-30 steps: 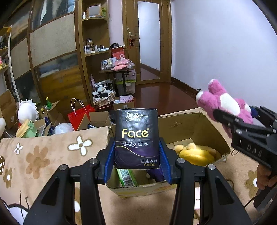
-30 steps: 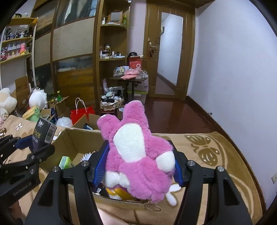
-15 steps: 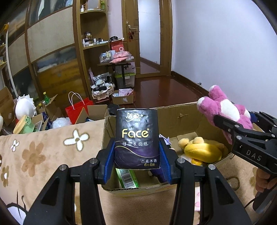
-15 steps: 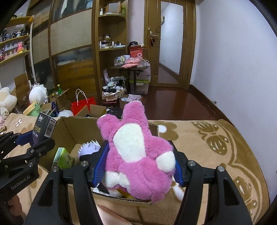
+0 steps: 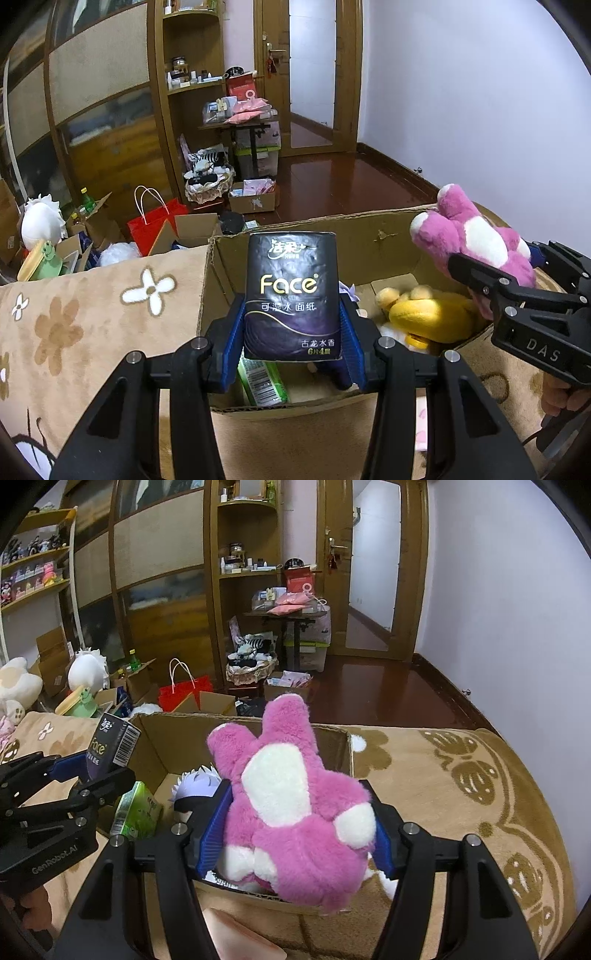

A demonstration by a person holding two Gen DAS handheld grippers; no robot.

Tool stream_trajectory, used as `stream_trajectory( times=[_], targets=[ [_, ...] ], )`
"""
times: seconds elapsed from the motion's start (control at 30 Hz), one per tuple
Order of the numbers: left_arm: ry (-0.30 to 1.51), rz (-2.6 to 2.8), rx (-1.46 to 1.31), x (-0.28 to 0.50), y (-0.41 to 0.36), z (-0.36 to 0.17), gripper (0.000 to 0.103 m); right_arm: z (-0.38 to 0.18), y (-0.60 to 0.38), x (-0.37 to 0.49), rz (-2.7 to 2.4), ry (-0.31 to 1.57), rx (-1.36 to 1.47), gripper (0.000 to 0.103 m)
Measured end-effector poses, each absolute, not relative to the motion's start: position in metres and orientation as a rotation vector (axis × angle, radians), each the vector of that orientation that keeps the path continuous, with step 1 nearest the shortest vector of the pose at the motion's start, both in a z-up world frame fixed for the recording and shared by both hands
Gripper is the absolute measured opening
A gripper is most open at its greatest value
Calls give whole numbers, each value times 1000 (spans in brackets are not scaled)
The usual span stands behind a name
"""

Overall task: Organize soft objects
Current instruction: 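Carry the tissue pack and pink rabbit over the box and open both grippers, then move both open grippers back toward the pink cube plush and clear bag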

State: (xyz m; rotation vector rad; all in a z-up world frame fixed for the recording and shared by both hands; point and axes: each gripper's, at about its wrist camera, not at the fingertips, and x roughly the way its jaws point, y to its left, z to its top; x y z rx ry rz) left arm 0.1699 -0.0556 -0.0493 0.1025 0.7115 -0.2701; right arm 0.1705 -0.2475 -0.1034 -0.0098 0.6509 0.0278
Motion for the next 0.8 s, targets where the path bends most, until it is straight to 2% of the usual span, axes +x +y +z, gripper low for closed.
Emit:
stream_trajectory(
  times=[0.13,0.27,0.33,0.4,0.47,0.53,0.67,0.73,0.8],
  targets=[
    [700,-258,119,167,-58,-49,58,-106,-248,172,48,671,1,71],
    [705,-246,128,165,-56,-50,62,-105,-247,170,66,667,3,72],
    [714,-240,128,164,-55,-51,63,-103,-247,169,68,666,12,85],
    [719,-233,130,162,-54,-51,64,-101,-248,167,71,660,23,86],
    [728,-231,131,160,-54,-51,70,-97,-249,163,77,656,32,86],
    [727,-233,132,154,-54,-50,75,-93,-249,157,70,654,36,95],
    [725,-243,147,139,-57,-44,79,-84,-253,143,69,644,53,97],
    [726,-246,144,130,-58,-42,88,-80,-255,136,69,647,66,99],
    [725,-249,133,121,-59,-39,91,-77,-257,127,66,646,80,101]
  ],
)
